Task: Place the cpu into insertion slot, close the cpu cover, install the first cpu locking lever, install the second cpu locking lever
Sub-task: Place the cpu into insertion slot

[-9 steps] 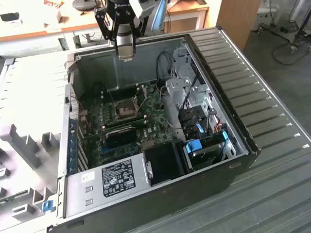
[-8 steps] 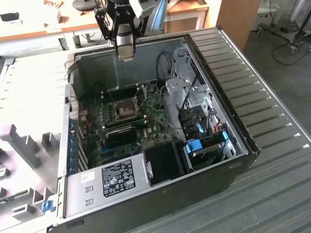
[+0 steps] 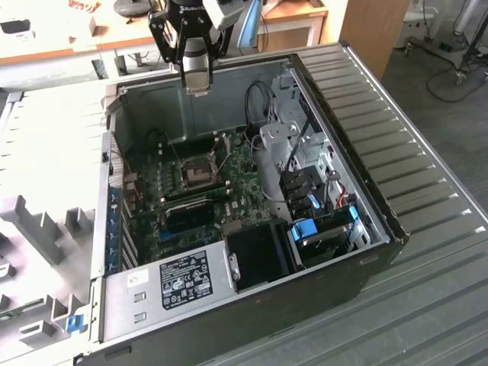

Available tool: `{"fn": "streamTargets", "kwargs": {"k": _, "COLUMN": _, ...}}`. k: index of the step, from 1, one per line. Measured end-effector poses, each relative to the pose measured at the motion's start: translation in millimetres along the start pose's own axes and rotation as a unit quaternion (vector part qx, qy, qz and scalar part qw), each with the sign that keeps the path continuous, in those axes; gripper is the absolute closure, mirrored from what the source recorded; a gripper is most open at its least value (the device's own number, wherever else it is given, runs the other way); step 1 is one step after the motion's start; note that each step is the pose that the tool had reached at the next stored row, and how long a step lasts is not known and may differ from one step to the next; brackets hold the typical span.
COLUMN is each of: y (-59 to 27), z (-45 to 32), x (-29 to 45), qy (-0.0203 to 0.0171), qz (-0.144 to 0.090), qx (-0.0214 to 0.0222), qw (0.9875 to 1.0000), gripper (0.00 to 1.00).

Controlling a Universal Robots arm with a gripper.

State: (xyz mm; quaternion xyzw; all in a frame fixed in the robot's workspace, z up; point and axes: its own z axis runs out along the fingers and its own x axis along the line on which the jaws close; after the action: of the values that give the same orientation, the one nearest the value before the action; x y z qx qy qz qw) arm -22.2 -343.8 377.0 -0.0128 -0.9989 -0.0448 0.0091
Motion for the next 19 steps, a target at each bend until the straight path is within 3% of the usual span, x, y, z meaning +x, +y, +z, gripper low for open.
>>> {"fn": "streamTargets", "kwargs": {"k": 5, "y": 0.0, "z": -0.4, "x": 0.0, "qy": 0.0000, "qz": 0.000, "qx": 0.0000, "qw": 1.0000, "gripper": 0.46}}
{"fn": "streamTargets", "kwargs": {"k": 9, "y": 1.6, "z": -17.7, "x": 0.3, "qy": 0.0000, "qz": 0.000, "qx": 0.0000, "qw": 1.0000, "gripper": 0.46}}
{"fn": "streamTargets", "kwargs": {"k": 13, "y": 1.8, "z": -19.8, "x": 0.4, "qy": 0.0000, "qz": 0.000, "qx": -0.0001, "qw": 1.0000, "gripper": 0.46}}
{"fn": "streamTargets", "kwargs": {"k": 16, "y": 0.0, "z": -13.6, "x": 3.7, "qy": 0.0000, "qz": 0.000, "qx": 0.0001, "qw": 1.0000, "gripper": 0.46}}
{"fn": "streamTargets", "kwargs": {"k": 19, "y": -5.4, "z": 5.7, "x": 13.8, "qy": 0.0000, "qz": 0.000, "qx": 0.0000, "qw": 1.0000, "gripper": 0.46}}
